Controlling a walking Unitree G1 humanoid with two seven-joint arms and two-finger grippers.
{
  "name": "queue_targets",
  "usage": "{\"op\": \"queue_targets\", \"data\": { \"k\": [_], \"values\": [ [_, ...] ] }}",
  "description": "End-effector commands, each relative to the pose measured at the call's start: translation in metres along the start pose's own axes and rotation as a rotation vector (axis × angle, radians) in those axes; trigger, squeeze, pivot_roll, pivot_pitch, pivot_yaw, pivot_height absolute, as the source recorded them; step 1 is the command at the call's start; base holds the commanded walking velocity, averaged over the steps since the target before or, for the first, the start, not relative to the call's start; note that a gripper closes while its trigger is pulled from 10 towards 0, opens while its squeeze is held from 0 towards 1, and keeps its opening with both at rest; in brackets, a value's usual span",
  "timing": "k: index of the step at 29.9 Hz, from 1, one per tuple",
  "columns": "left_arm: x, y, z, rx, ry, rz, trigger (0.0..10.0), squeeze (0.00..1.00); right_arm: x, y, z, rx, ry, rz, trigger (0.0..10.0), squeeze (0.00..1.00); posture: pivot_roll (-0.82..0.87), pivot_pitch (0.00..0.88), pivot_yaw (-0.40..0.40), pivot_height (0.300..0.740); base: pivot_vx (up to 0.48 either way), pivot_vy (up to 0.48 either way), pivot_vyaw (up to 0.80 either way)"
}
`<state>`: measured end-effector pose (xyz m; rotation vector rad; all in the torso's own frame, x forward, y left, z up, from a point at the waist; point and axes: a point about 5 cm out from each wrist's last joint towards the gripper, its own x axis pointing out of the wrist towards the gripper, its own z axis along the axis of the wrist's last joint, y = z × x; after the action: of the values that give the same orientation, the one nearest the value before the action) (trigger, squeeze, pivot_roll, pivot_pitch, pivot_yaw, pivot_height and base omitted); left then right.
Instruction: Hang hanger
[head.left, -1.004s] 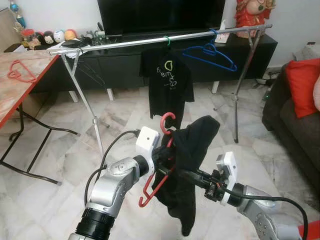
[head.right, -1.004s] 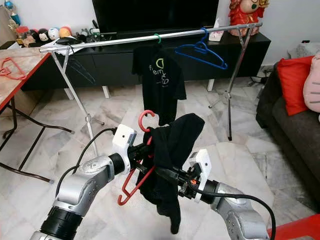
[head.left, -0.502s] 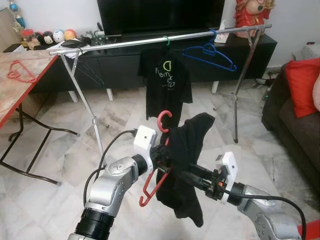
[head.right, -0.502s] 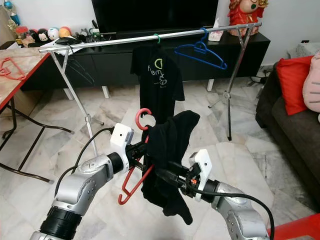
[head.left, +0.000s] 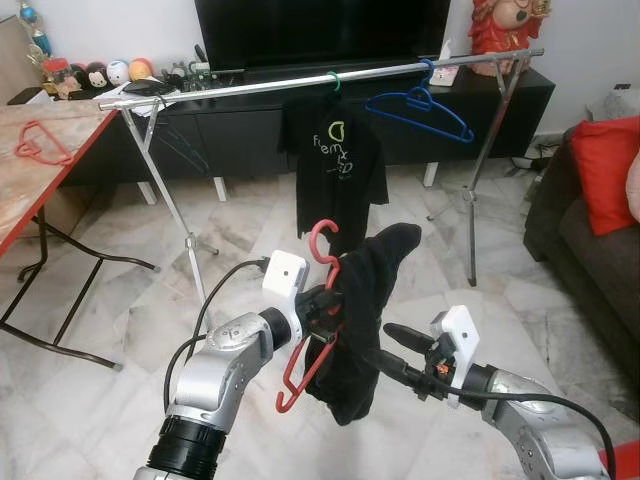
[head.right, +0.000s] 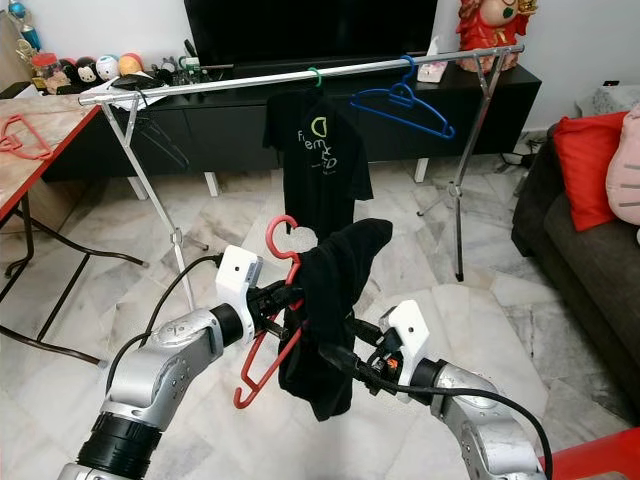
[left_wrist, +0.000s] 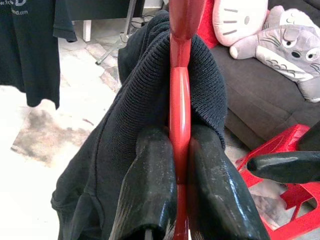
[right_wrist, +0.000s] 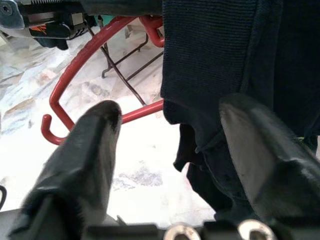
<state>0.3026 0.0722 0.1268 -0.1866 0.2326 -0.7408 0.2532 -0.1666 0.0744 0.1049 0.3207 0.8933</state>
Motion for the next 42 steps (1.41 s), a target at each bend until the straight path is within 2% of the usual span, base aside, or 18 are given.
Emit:
{"op": "queue_targets", "data": {
  "k": [1, 9, 10, 11, 15, 16, 17, 20, 21, 25, 34, 37, 42],
  "values": [
    [0.001, 0.000, 0.011, 0.002, -0.059, -0.015, 10.0, 0.00, -0.001, 0.001, 0.003, -0.031, 0.000, -0.001, 10.0, 1.00, -0.05, 0.000, 0.059, 0.740, 0.000, 0.000, 0.00],
    [-0.004, -0.003, 0.000, 0.019, 0.002, -0.080, 10.0, 0.00, -0.018, -0.016, 0.032, -0.159, -0.015, -0.084, 10.0, 1.00, -0.05, 0.000, 0.059, 0.740, 0.000, 0.000, 0.00],
    [-0.006, -0.002, -0.003, 0.025, 0.021, -0.097, 10.0, 0.00, -0.022, -0.020, 0.043, -0.199, -0.024, -0.095, 10.0, 1.00, -0.05, 0.000, 0.059, 0.740, 0.000, 0.000, 0.00],
    [-0.008, -0.002, -0.006, 0.034, 0.039, -0.118, 10.0, 0.00, -0.026, -0.023, 0.054, -0.240, -0.030, -0.097, 10.0, 1.00, -0.05, 0.000, 0.059, 0.740, 0.000, 0.000, 0.00],
    [-0.012, -0.003, -0.011, 0.050, 0.074, -0.161, 10.0, 0.00, -0.029, -0.025, 0.067, -0.312, -0.016, -0.078, 10.0, 0.98, -0.05, 0.000, 0.060, 0.740, 0.000, 0.000, 0.00],
    [-0.013, -0.004, -0.013, 0.062, 0.088, -0.180, 10.0, 0.00, -0.030, -0.025, 0.071, -0.331, -0.019, -0.056, 10.0, 0.18, -0.06, 0.000, 0.062, 0.740, 0.000, 0.000, 0.00],
    [-0.015, -0.005, -0.015, 0.076, 0.106, -0.210, 10.0, 0.00, -0.031, -0.024, 0.075, -0.339, -0.017, -0.010, 10.0, 0.00, -0.06, 0.000, 0.063, 0.740, 0.000, 0.000, 0.00],
    [-0.017, -0.007, -0.017, 0.085, 0.126, -0.245, 10.0, 0.00, -0.032, -0.023, 0.074, -0.366, 0.035, 0.067, 10.0, 0.00, -0.06, 0.000, 0.066, 0.740, 0.000, 0.000, 0.00],
    [-0.018, -0.008, -0.018, 0.097, 0.136, -0.267, 10.0, 0.00, -0.032, -0.026, 0.069, -0.386, 0.106, 0.099, 10.0, 0.00, -0.06, 0.000, 0.066, 0.740, 0.000, 0.000, 0.00],
    [-0.019, -0.009, -0.018, 0.115, 0.145, -0.293, 10.0, 0.00, -0.033, -0.033, 0.060, -0.424, 0.218, 0.117, 10.0, 0.00, -0.06, 0.000, 0.068, 0.740, 0.000, 0.000, 0.00],
    [-0.019, -0.009, -0.018, 0.119, 0.149, -0.304, 10.0, 0.00, -0.034, -0.035, 0.059, -0.435, 0.242, 0.132, 10.0, 0.00, -0.06, 0.000, 0.068, 0.740, 0.000, 0.000, 0.00],
    [-0.027, -0.017, -0.020, 0.147, 0.195, -0.427, 10.0, 0.00, -0.033, -0.052, 0.065, -0.571, 0.414, 0.194, 10.0, 0.00, -0.05, 0.000, 0.065, 0.740, 0.000, 0.000, 0.00],
    [-0.033, -0.022, -0.024, 0.174, 0.241, -0.513, 10.0, 0.00, -0.032, -0.063, 0.061, -0.645, 0.519, 0.180, 10.0, 0.00, -0.05, 0.000, 0.066, 0.740, 0.000, 0.000, 0.00]
  ]
}}
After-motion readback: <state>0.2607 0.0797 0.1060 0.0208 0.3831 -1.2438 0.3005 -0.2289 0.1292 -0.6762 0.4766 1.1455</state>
